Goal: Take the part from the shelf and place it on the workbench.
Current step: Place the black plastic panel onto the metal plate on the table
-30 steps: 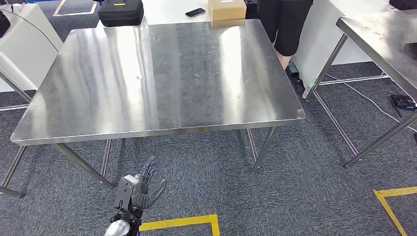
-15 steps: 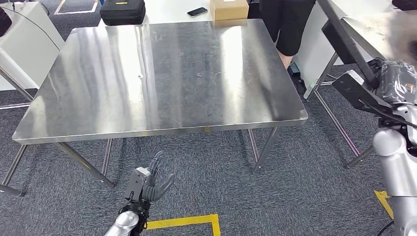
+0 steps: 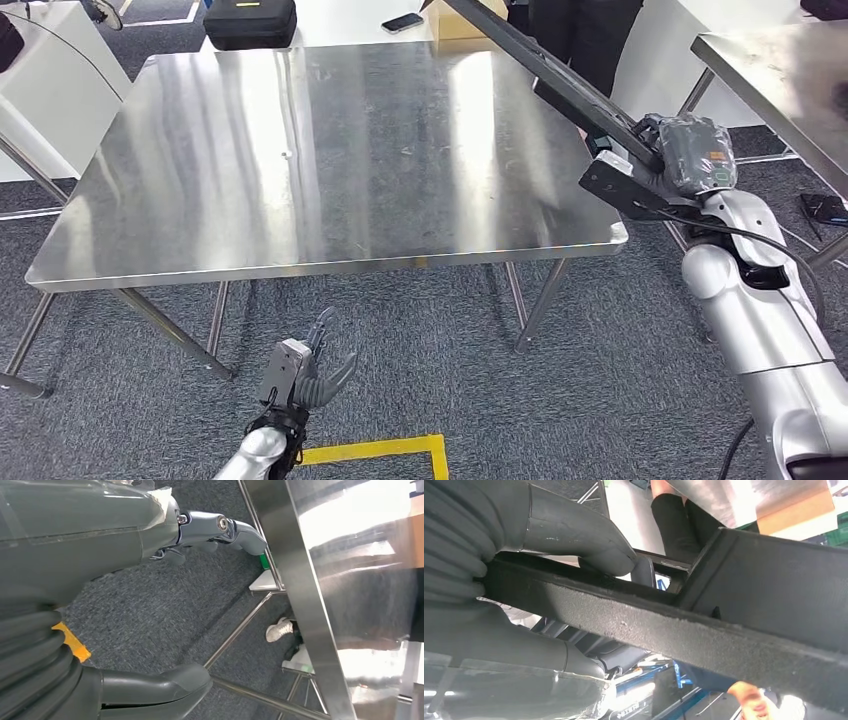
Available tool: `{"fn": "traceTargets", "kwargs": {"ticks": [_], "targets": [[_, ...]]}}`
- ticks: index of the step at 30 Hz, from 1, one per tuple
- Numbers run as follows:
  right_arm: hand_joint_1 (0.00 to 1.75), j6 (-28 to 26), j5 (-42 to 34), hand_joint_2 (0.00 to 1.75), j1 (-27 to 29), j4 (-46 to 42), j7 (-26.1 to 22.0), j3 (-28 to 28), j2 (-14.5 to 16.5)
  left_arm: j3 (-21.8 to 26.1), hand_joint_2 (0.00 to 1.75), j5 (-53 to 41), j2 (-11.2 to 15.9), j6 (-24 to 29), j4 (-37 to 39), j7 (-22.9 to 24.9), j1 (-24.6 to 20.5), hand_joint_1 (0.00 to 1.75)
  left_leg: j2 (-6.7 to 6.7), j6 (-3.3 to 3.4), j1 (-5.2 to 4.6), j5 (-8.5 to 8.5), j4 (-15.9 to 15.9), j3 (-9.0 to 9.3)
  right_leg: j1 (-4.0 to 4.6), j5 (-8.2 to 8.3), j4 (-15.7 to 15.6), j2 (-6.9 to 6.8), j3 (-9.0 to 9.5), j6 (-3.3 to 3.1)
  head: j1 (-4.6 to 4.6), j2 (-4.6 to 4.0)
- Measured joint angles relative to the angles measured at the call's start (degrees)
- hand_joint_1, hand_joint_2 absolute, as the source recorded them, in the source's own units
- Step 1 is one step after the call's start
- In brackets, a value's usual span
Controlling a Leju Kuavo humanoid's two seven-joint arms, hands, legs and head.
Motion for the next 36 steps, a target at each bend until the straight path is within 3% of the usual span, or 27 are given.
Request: {"fn": "traceTargets", "kwargs": {"ticks": [13, 16, 18, 20, 22, 23, 24, 25, 27, 28, 29, 30, 31, 33, 34, 36], "targets": [[1.75, -1.3, -2.1, 1.75, 0.2, -0.9, -0.4, -0.1, -0.8, 0.0, 1.75, 1.1, 0.5, 1.6, 0.6, 2.7, 0.6, 0.00, 0.01, 0.01, -0.02, -0.01, 0.0, 0.00, -0.01, 0.00, -0.1, 0.03, 0.00, 0.00, 0.00, 0.00], [1.75, -1.7, -2.1, 1.75, 0.8, -1.8, -0.4, -0.6, -1.1, 0.0, 1.75, 1.3, 0.6, 1.8, 0.6, 3.1, 0.6, 0.00, 0.03, 0.59, -0.15, -0.06, -0.1, -0.02, -0.54, 0.33, -0.8, 0.02, 0.24, 0.47, -0.10, 0.00], [1.75, -2.1, -1.8, 1.75, 1.5, -2.9, -0.5, -1.2, -1.3, 0.0, 1.75, 1.5, 0.6, 2.1, 0.6, 3.3, 0.6, 0.00, 0.18, 1.14, 0.37, 0.61, -1.9, 1.01, -0.41, 0.26, -0.8, 0.07, 0.15, 0.72, -0.14, 0.00], [1.75, -2.6, -1.2, 1.75, 2.4, -4.2, -0.4, -2.1, -1.7, 0.0, 1.75, 1.6, 0.5, 2.6, 0.6, 3.8, 0.5, 0.00, 0.34, 1.30, 1.06, 1.22, -3.4, 2.13, -0.33, -1.31, 3.4, 0.33, -2.06, 0.61, -0.04, 0.00], [1.75, -2.8, -0.6, 1.75, 4.0, -5.6, -0.2, -3.2, -2.2, 0.0, 1.75, 1.4, 0.4, 2.8, 0.7, 4.3, 0.5, 0.00, 0.28, 1.15, 1.41, 1.12, -3.5, 2.42, -0.52, -3.63, 11.1, 0.56, -6.37, 0.74, 0.04, 0.00], [1.75, -2.9, -0.2, 1.75, 5.1, -6.4, 0.0, -3.9, -2.4, -0.1, 1.75, 1.3, 0.3, 2.9, 0.7, 4.6, 0.6, 0.00, 0.21, 0.90, 1.64, 0.93, -3.5, 2.55, -0.70, -4.08, 13.8, 0.58, -8.13, 1.10, 0.05, 0.00], [1.75, -2.8, 0.2, 1.75, 6.3, -7.1, 0.1, -4.5, -2.7, -0.1, 1.75, 1.2, 0.3, 2.9, 0.7, 4.9, 0.7, 0.00, 0.12, 0.52, 1.96, 0.66, -3.4, 2.74, -0.95, -3.63, 14.4, 0.56, -8.92, 1.72, 0.05, 0.00], [1.75, -2.8, 0.6, 1.75, 7.3, -7.8, 0.2, -5.0, -2.8, -0.1, 1.75, 1.1, 0.2, 2.9, 0.7, 5.3, 0.8, 0.00, 0.04, 0.03, 2.38, 0.29, -3.3, 3.00, -1.26, -2.25, 12.5, 0.52, -8.44, 2.56, 0.06, 0.00], [1.75, -2.6, 1.3, 1.75, 8.9, -9.1, 0.2, -6.2, -3.1, -0.1, 1.75, 1.0, 0.1, 2.9, 0.7, 5.9, 0.9, 0.00, -0.05, -1.36, 3.07, -0.92, -2.5, 3.39, -1.93, 1.48, 4.7, 0.13, -5.03, 4.49, 0.14, 0.00], [1.75, -2.5, 1.5, 1.75, 9.3, -9.6, 0.3, -6.7, -3.2, -0.1, 1.75, 1.0, 0.1, 2.9, 0.7, 6.0, 0.8, 0.00, -0.02, -2.09, 3.24, -1.59, -2.0, 3.44, -2.08, 2.46, 1.7, 0.18, -3.59, 4.69, 0.28, 0.00], [1.75, -2.3, 1.6, 1.75, 9.7, -10.0, 0.4, -7.3, -3.3, -0.1, 1.75, 1.0, 0.1, 2.8, 0.7, 6.1, 0.8, 0.00, -0.01, -2.70, 3.25, -2.13, -1.6, 3.40, -2.13, 2.69, 0.1, 0.24, -2.76, 4.33, 0.35, 0.00], [1.75, -2.2, 1.6, 1.75, 10.1, -10.3, 0.5, -7.8, -3.4, -0.1, 1.75, 0.9, 0.1, 2.8, 0.7, 6.1, 0.9, 0.00, 0.01, -3.14, 3.16, -2.50, -1.5, 3.42, -2.01, 2.13, 0.1, 0.49, -2.62, 3.51, 0.35, 0.00], [1.75, -2.1, 1.7, 1.75, 10.6, -10.7, 0.6, -8.1, -3.6, -0.2, 1.75, 0.9, 0.0, 2.8, 0.7, 6.1, 0.9, 0.00, 0.05, -3.39, 3.23, -2.74, -1.5, 3.62, -2.03, 1.69, 0.4, 0.80, -2.77, 2.50, 0.27, 0.00], [1.75, -2.0, 1.9, 1.75, 11.4, -11.3, 0.7, -8.8, -3.8, -0.2, 1.75, 0.9, 0.0, 2.7, 0.7, 6.2, 0.9, 0.00, 0.02, -3.67, 3.37, -3.52, -1.1, 3.63, -2.03, 0.86, 0.9, 1.12, -2.62, 1.20, -0.12, 0.00], [1.75, -2.0, 1.9, 1.75, 11.7, -11.7, 0.7, -9.1, -3.9, -0.2, 1.75, 0.8, 0.0, 2.8, 0.6, 6.2, 0.9, 0.00, -0.10, -3.65, 3.37, -4.41, 0.6, 2.85, -1.97, 0.51, 1.0, 1.27, -2.38, 0.69, -0.29, 0.00], [1.75, -2.0, 2.0, 1.75, 12.2, -12.4, 0.7, -9.8, -4.1, -0.3, 1.75, 0.7, 0.0, 2.8, 0.6, 6.3, 0.9, 0.00, -0.56, -3.24, 3.06, -7.11, 7.9, -1.32, -1.57, -0.09, 1.1, 1.44, -1.76, -0.17, -0.58, 0.00]]}}
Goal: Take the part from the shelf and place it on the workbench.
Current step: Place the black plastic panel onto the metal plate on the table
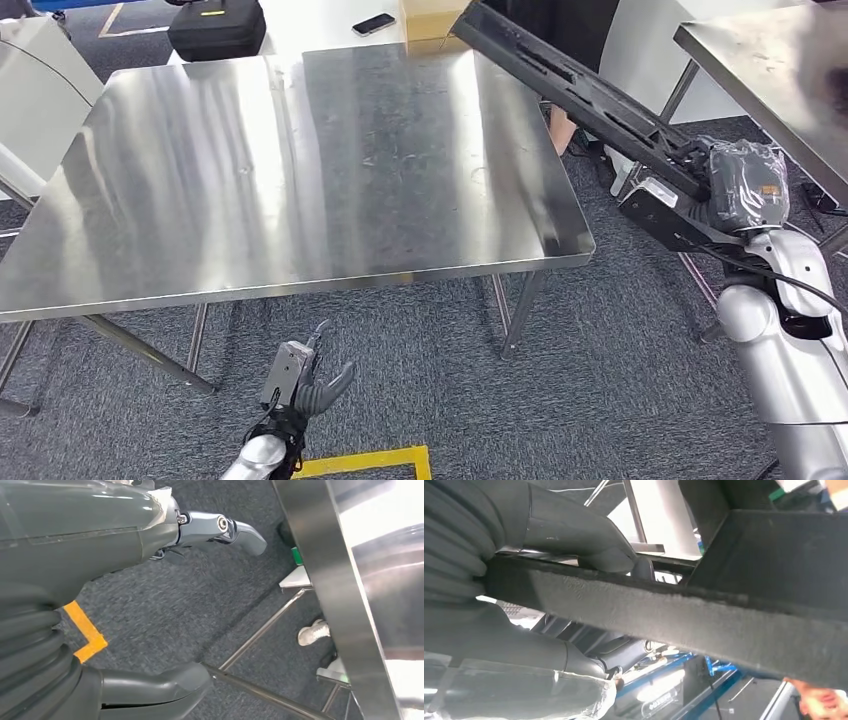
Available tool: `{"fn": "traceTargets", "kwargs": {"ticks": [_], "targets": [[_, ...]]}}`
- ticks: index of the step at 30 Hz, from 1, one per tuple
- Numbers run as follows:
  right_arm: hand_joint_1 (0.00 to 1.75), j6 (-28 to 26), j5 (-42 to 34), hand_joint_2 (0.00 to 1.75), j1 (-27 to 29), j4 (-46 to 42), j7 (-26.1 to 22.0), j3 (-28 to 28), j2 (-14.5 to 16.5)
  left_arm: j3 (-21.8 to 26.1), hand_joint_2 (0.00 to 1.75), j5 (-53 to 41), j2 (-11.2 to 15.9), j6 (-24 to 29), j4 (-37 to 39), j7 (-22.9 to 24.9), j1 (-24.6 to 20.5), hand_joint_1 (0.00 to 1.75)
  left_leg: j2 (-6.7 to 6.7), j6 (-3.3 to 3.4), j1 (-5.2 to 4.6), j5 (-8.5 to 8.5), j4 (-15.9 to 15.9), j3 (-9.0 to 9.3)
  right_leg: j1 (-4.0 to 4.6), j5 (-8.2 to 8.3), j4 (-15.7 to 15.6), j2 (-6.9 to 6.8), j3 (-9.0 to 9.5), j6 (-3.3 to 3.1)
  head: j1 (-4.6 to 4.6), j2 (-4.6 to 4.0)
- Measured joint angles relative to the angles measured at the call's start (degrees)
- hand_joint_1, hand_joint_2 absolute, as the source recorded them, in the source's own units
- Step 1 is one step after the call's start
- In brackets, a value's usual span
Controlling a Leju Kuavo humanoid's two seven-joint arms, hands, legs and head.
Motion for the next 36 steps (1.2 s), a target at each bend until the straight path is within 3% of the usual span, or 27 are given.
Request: {"fn": "traceTargets", "kwargs": {"ticks": [2, 3, 4, 6, 7, 9, 10, 12, 14, 17, 18, 19, 20, 21, 22, 23, 24, 26, 29, 36], "targets": [[1.75, 0.1, 0.0, 1.75, 0.7, -0.4, 0.0, -0.4, 0.0, -0.3, 1.75, 0.0, 0.0, 0.0, 0.0, 0.2, 0.3, 0.00, -0.33, 0.78, -0.62, -1.54, 7.8, -5.50, 0.73, -0.63, 0.0, 0.23, 0.69, -0.87, -0.10, 0.00], [1.75, 0.2, 0.0, 1.75, 1.1, -0.5, 0.0, -0.6, -0.1, -0.4, 1.75, 0.0, 0.0, 0.0, 0.0, 0.3, 0.4, 0.00, -0.43, 1.41, -1.02, -0.73, 9.2, -7.32, 1.17, -1.01, 0.0, 0.38, 1.14, -1.28, -0.12, 0.00], [1.75, 0.3, 0.0, 1.75, 1.5, -0.6, 0.0, -0.8, -0.1, -0.5, 1.75, 0.0, 0.0, 0.1, 0.0, 0.5, 0.5, 0.00, -0.55, 2.27, -1.52, 1.34, 8.3, -8.03, 1.65, -1.42, 0.0, 0.54, 1.71, -1.59, -0.13, 0.00], [1.75, 0.9, 0.0, 1.75, 1.8, -0.9, -0.1, -1.2, -0.3, -0.6, 1.75, 0.0, 0.1, 0.1, 0.0, 0.8, 0.5, 0.00, -1.14, 4.68, -2.79, 7.29, 1.6, -6.86, 2.24, -2.31, -0.1, 0.85, 2.95, -2.00, -0.09, 0.00], [1.75, 1.3, -0.1, 1.75, 1.7, -0.9, -0.1, -1.3, -0.5, -0.7, 1.75, 0.0, 0.1, 0.1, 0.0, 0.9, 0.5, 0.00, -1.41, 5.91, -3.32, 9.38, -1.7, -5.70, 2.61, -2.69, -0.2, 1.04, 3.43, -2.03, 0.15, 0.00], [1.75, 2.1, -0.3, 1.75, 1.2, -0.9, -0.2, -1.5, -0.8, -0.7, 1.75, 0.1, 0.2, 0.1, 0.0, 1.0, 0.4, 0.00, -1.72, 7.50, -4.19, 10.41, -5.6, -4.00, 2.52, -2.98, -0.4, 1.30, 3.76, -1.81, 0.29, 0.00], [1.75, 2.4, -0.4, 1.75, 1.0, -0.8, -0.2, -1.6, -1.0, -0.8, 1.75, 0.1, 0.2, 0.1, 0.0, 1.0, 0.3, 0.00, -1.58, 7.72, -4.42, 10.02, -6.4, -3.44, 2.66, -2.87, -0.3, 1.35, 3.82, -1.46, 0.29, 0.00], [1.75, 2.7, -0.4, 1.75, 0.7, -0.8, -0.2, -1.9, -1.5, -0.8, 1.75, 0.3, 0.1, 0.2, 0.0, 1.0, 0.2, 0.00, -1.45, 7.71, -4.41, 9.87, -8.0, -2.14, 2.52, -2.92, 0.1, 1.03, 3.79, -0.93, 0.03, 0.00], [1.75, 2.9, -0.4, 1.75, -0.4, -0.4, -0.2, -2.0, -1.9, -0.9, 1.75, 0.6, 0.0, 0.2, -0.1, 1.0, 0.0, 0.00, -1.43, 7.50, -4.00, 9.89, -9.1, -0.72, 2.54, -4.06, 3.1, 0.44, 2.26, -0.68, 0.13, 0.00], [1.75, 3.9, -0.2, 1.75, -3.2, 0.9, 0.1, -1.7, -2.4, -1.1, 1.75, 1.1, -0.1, 0.1, 0.0, 1.1, 0.0, 0.00, -1.30, 7.07, -3.70, 9.32, -9.4, 0.06, 2.07, -6.74, 12.6, 0.03, -3.93, -0.18, 0.19, 0.00], [1.75, 4.3, 0.0, 1.75, -4.0, 1.6, 0.3, -1.4, -2.6, -1.2, 1.75, 1.2, -0.1, 0.2, 0.1, 1.1, 0.1, 0.00, -1.27, 6.82, -3.58, 9.02, -9.4, 0.35, 1.82, -6.77, 14.1, -0.06, -5.42, 0.27, 0.19, 0.00], [1.75, 4.5, 0.2, 1.75, -4.7, 2.1, 0.5, -1.2, -2.8, -1.2, 1.75, 1.4, -0.1, 0.2, 0.1, 1.1, 0.1, 0.00, -1.26, 6.52, -3.40, 8.73, -9.3, 0.72, 1.56, -5.92, 13.6, -0.16, -5.92, 0.90, 0.20, 0.00], [1.75, 4.8, 0.4, 1.75, -5.6, 2.7, 0.7, -1.0, -3.1, -1.2, 1.75, 1.6, -0.1, 0.3, 0.2, 1.0, 0.1, 0.00, -1.28, 6.18, -3.19, 8.39, -9.2, 1.15, 1.29, -3.98, 10.8, -0.31, -5.28, 1.77, 0.20, 0.00], [1.75, 5.0, 0.4, 1.75, -6.4, 3.3, 0.8, -0.7, -3.3, -1.2, 1.75, 1.9, -0.1, 0.4, 0.2, 0.7, 0.0, 0.00, -1.30, 5.79, -3.04, 8.01, -9.1, 1.51, 1.02, -1.37, 6.4, -0.56, -3.88, 2.69, 0.22, 0.00], [1.75, 5.2, 0.5, 1.75, -7.3, 3.8, 0.9, -0.5, -3.5, -1.2, 1.75, 2.3, -0.2, 0.6, 0.2, 0.3, -0.1, 0.00, -1.30, 5.38, -2.93, 7.64, -8.9, 1.78, 0.95, 0.48, 2.4, -0.79, -2.58, 3.11, 0.28, 0.00], [1.75, 5.4, 0.5, 1.75, -8.1, 4.3, 1.0, -0.3, -3.7, -1.2, 1.75, 2.6, -0.2, 0.7, 0.2, -0.2, -0.2, 0.00, -1.30, 4.98, -2.92, 7.30, -8.8, 1.84, 1.01, 1.65, -0.6, -1.00, -1.51, 2.92, 0.31, 0.00], [1.75, 5.5, 0.4, 1.75, -8.7, 4.7, 1.0, -0.1, -3.8, -1.2, 1.75, 2.9, -0.2, 0.8, 0.2, -0.6, -0.3, 0.00, -1.28, 4.62, -2.98, 7.04, -8.7, 1.76, 1.18, 2.22, -2.1, -1.10, -0.96, 2.25, 0.31, 0.00], [1.75, 5.6, 0.4, 1.75, -9.3, 5.3, 1.1, 0.3, -4.0, -1.2, 1.75, 3.2, -0.2, 0.8, 0.2, -1.1, -0.5, 0.00, -1.27, 4.44, -3.13, 6.69, -8.6, 1.51, 1.37, 2.36, -2.2, -1.07, -0.68, 0.74, 0.24, 0.00], [1.75, 5.6, 0.3, 1.75, -9.6, 5.8, 1.2, 0.9, -4.3, -1.2, 1.75, 3.7, -0.2, 1.7, 0.2, -1.1, -0.7, 0.00, -1.23, 4.84, -3.21, 6.76, -8.6, 1.61, 1.26, 2.73, -2.1, -0.82, -0.77, 0.52, 0.01, 0.00], [1.75, 5.1, -1.0, 1.75, -8.9, 6.5, 1.0, 1.6, -5.4, 1.2, 1.75, 4.3, 0.7, 11.2, 2.8, -0.4, -1.1, 0.00, -1.09, 4.53, -3.18, 6.71, -9.5, 1.95, 1.39, 2.41, -2.1, -0.69, -0.86, 0.05, -0.04, 0.00]]}}
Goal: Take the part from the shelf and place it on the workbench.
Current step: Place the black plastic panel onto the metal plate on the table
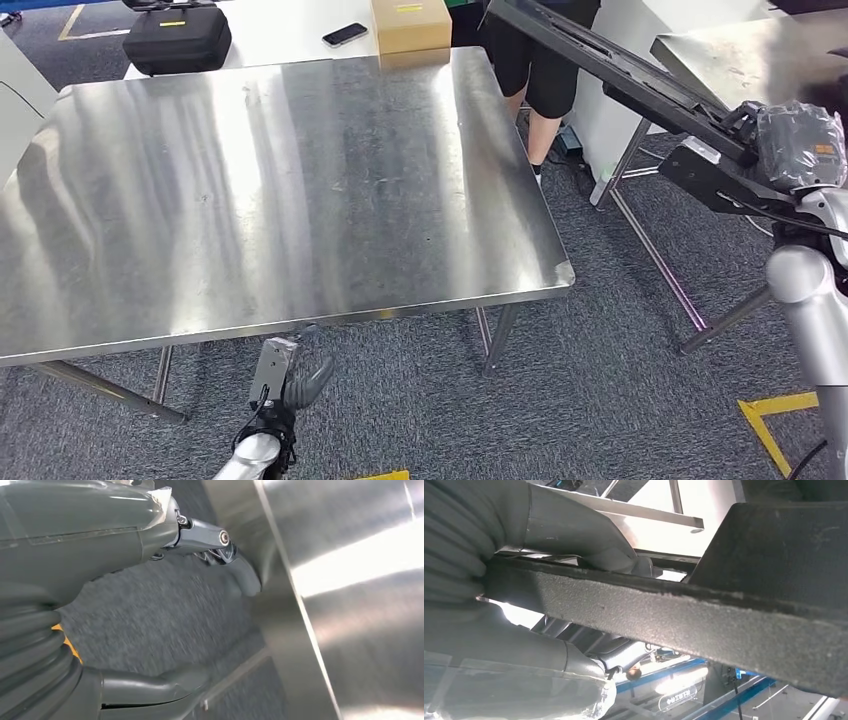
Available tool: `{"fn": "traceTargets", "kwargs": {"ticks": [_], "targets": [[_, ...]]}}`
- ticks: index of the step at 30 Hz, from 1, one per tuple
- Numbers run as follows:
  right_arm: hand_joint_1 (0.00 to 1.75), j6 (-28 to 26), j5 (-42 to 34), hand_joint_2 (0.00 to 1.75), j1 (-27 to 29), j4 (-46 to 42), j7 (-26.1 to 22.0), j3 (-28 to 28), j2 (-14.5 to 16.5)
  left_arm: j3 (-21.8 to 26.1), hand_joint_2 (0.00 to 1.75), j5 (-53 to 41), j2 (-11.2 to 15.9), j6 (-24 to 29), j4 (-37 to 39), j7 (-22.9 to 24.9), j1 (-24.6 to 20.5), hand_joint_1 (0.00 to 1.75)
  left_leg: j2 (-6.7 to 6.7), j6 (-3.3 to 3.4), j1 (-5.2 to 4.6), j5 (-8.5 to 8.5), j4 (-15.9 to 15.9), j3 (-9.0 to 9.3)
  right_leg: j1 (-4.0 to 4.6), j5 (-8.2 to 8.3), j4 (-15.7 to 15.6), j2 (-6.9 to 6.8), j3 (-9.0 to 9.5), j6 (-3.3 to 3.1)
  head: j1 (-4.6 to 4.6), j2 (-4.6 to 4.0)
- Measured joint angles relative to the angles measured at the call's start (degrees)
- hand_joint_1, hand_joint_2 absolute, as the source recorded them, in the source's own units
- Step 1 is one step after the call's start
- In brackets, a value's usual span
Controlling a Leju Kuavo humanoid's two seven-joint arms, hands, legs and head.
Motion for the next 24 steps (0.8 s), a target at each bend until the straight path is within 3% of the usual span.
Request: {"fn": "traceTargets", "kwargs": {"ticks": [3, 5, 10, 15, 24], "targets": [[1.75, -0.7, -0.5, 1.75, 0.7, 0.0, 0.0, -0.2, -0.7, 3.0, 1.75, 0.2, 0.6, 7.2, 2.8, -1.1, 0.0, 0.00, 0.03, -0.58, 0.03, -0.02, -0.1, 0.09, 0.04, 0.01, 0.0, 0.00, 0.10, -0.06, 0.01, 0.00], [1.75, -0.9, -0.6, 1.75, 1.0, -0.1, 0.0, -0.3, -1.0, 4.5, 1.75, 0.0, 1.0, 9.1, 4.2, -1.6, 0.0, 0.00, 0.03, -0.76, -0.04, 0.01, -0.1, 0.19, 0.08, 0.02, 0.0, 0.00, 0.23, -0.07, 0.02, 0.00], [1.75, -1.0, -0.7, 1.75, 1.3, -0.2, 0.0, -0.5, -1.2, 6.4, 1.75, -0.4, 1.4, 10.6, 6.2, -1.8, -0.4, 0.00, 0.01, -0.78, -0.40, 0.03, 0.1, 0.35, 0.11, 0.05, 0.0, -0.04, 0.54, -0.03, 0.02, 0.00], [1.75, -1.0, -0.7, 1.75, 1.6, -0.7, 0.0, -1.2, -1.2, 8.0, 1.75, -3.0, 1.9, 17.7, 9.2, -0.2, -1.0, 0.00, 0.01, -0.67, -0.59, -0.04, 0.4, 0.33, -0.03, 0.06, -0.1, -0.05, 0.68, 0.00, 0.03, 0.00], [1.75, -1.1, -1.5, 1.75, 2.1, -2.2, -0.9, -2.9, -2.1, 9.1, 1.75, -6.6, 3.7, 19.0, 19.1, 3.3, -0.3, 0.00, 0.00, -0.46, -0.76, -0.16, 0.4, 0.28, -0.20, 0.05, -0.3, -0.08, 0.78, 0.03, 0.03, 0.00]]}}
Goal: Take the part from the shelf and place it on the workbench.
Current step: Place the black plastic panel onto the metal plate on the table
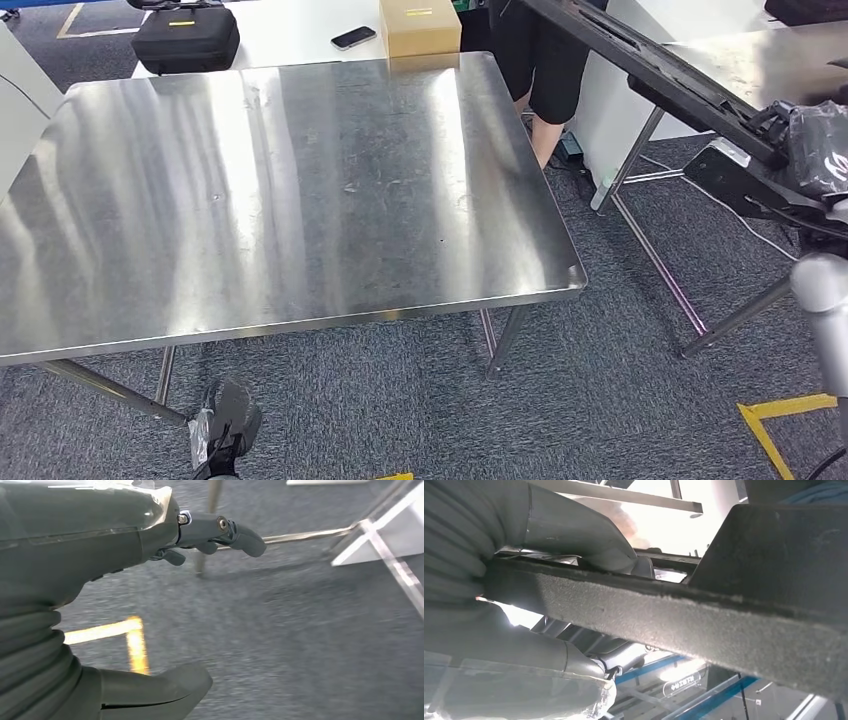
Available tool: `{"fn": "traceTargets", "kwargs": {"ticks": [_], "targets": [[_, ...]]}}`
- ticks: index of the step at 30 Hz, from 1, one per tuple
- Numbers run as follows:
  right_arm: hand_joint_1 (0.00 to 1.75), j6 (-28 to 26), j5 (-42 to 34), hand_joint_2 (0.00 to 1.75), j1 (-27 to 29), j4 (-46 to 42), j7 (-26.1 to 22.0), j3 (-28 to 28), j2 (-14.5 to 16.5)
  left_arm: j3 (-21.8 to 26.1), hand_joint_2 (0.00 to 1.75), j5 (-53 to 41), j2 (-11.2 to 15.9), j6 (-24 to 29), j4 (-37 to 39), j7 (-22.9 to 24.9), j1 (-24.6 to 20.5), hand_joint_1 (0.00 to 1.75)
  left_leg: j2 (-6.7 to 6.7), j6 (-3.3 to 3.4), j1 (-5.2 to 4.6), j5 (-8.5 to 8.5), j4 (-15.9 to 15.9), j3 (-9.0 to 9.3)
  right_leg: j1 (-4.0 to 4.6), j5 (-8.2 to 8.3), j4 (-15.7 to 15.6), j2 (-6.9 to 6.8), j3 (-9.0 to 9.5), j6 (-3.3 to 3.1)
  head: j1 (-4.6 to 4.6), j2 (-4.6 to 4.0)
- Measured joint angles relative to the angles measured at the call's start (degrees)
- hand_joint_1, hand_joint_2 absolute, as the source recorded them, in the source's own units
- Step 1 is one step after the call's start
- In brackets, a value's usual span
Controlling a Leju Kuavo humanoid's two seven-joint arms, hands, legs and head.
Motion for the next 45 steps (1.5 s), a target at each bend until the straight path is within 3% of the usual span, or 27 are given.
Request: {"fn": "traceTargets", "kwargs": {"ticks": [11, 23, 36, 45], "targets": [[1.75, 0.2, -0.5, 1.75, -3.3, 0.4, -0.7, 1.5, 0.7, 0.2, 1.75, -3.5, 1.2, -0.8, 7.2, 9.9, 3.5, 0.00, 0.00, 0.11, -0.01, -0.07, 0.0, 0.04, -0.01, -0.01, 0.0, -0.01, 0.06, 0.01, -0.01, 0.00], [1.75, 0.9, -0.6, 1.75, -7.7, 2.1, -0.7, 4.4, 1.5, 0.0, 1.75, -5.3, 1.4, -1.9, 9.2, 12.4, 5.0, 0.00, -0.01, 0.11, -0.01, -0.07, 0.0, 0.03, -0.02, -0.01, 0.0, -0.02, 0.14, 0.01, 0.01, 0.00], [1.75, 1.0, 1.7, 1.75, -13.2, 7.0, 0.5, 10.3, 8.9, -1.1, 1.75, -7.8, 0.7, -2.8, 9.2, 12.7, 4.5, 0.00, 0.03, 0.11, 0.01, -0.04, 0.0, 0.16, 0.00, -0.01, 0.0, -0.02, 0.20, 0.01, 0.01, 0.00], [1.75, -1.0, 4.5, 1.75, -13.1, 14.3, 1.2, 16.9, 22.6, -3.2, 1.75, -12.1, -0.6, -4.1, 8.6, 14.9, 2.2, 0.00, 0.09, 0.06, 0.08, 0.00, 0.0, 0.28, 0.07, 0.00, 0.0, 0.04, 0.22, 0.00, 0.00, 0.00]]}}
